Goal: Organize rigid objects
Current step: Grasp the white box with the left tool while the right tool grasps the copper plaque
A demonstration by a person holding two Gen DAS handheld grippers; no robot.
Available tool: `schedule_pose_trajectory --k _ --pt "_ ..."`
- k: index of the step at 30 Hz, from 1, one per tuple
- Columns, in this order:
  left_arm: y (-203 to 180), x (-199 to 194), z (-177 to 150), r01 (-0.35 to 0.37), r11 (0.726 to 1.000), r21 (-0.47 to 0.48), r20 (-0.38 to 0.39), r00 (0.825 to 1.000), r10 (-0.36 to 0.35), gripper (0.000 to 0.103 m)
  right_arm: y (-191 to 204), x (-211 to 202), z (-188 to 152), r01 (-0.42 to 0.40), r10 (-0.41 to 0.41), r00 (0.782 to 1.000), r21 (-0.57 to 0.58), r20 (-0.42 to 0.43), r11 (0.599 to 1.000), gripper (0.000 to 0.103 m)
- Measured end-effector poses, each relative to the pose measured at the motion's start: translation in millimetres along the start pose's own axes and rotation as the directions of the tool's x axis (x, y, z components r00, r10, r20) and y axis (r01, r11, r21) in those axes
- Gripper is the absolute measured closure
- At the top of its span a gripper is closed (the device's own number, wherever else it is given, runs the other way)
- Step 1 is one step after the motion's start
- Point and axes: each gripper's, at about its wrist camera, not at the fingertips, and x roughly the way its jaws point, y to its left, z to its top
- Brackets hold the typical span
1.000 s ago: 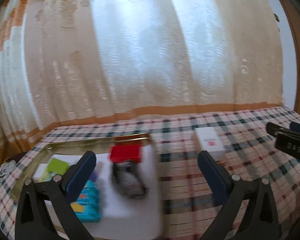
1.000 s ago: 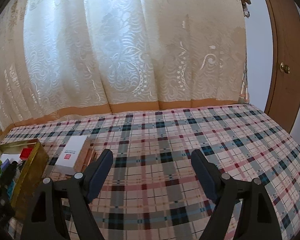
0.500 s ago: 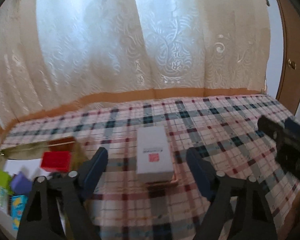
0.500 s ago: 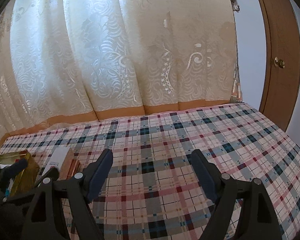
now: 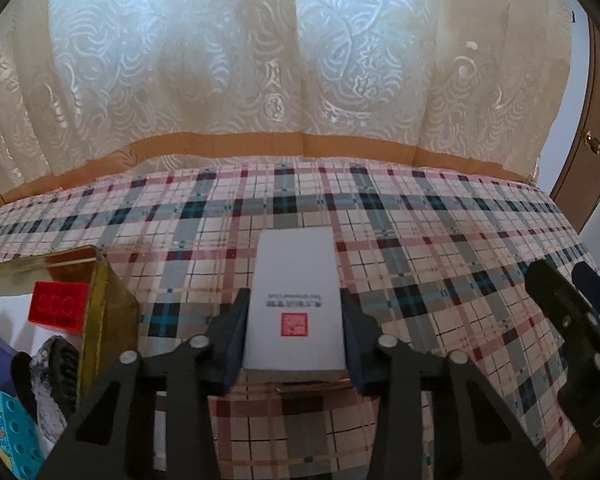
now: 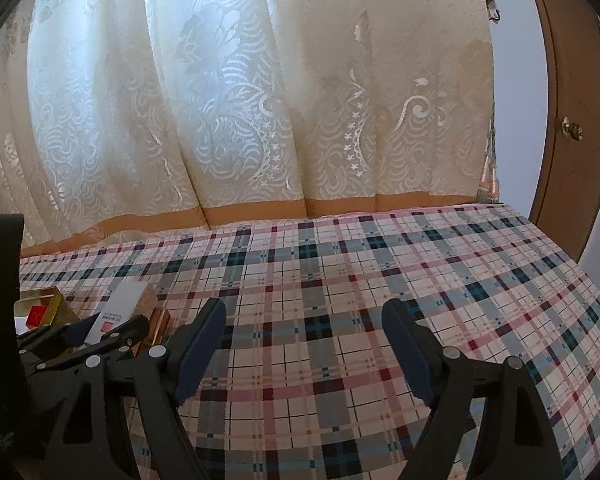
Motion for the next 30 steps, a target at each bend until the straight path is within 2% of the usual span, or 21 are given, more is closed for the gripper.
schedule_pose_trajectory --k 9,18,24,30 --pt "1 -5 0 0.013 1.0 -0.005 0.022 1.0 -0.013 0.063 2 5 -2 0.009 -0.009 1.0 -0.005 -0.018 1.0 0.021" --pt "7 -25 2 -0.026 1.0 -0.001 0.075 0.997 0.026 0.063 5 11 -4 -0.006 0.006 0.999 0.006 -0.048 1.0 0.021" --pt "23 -60 11 -0.062 0.998 -0.008 0.169 0.984 0.062 0.063 22 23 -4 -0.054 0.053 0.994 -0.012 -0.096 0.998 0.021" --pt "43 -73 16 -0.079 0.996 -0.043 0.199 0.976 0.086 0.063 47 39 -5 -0.126 0.127 0.979 0.013 -0.158 0.992 0.021"
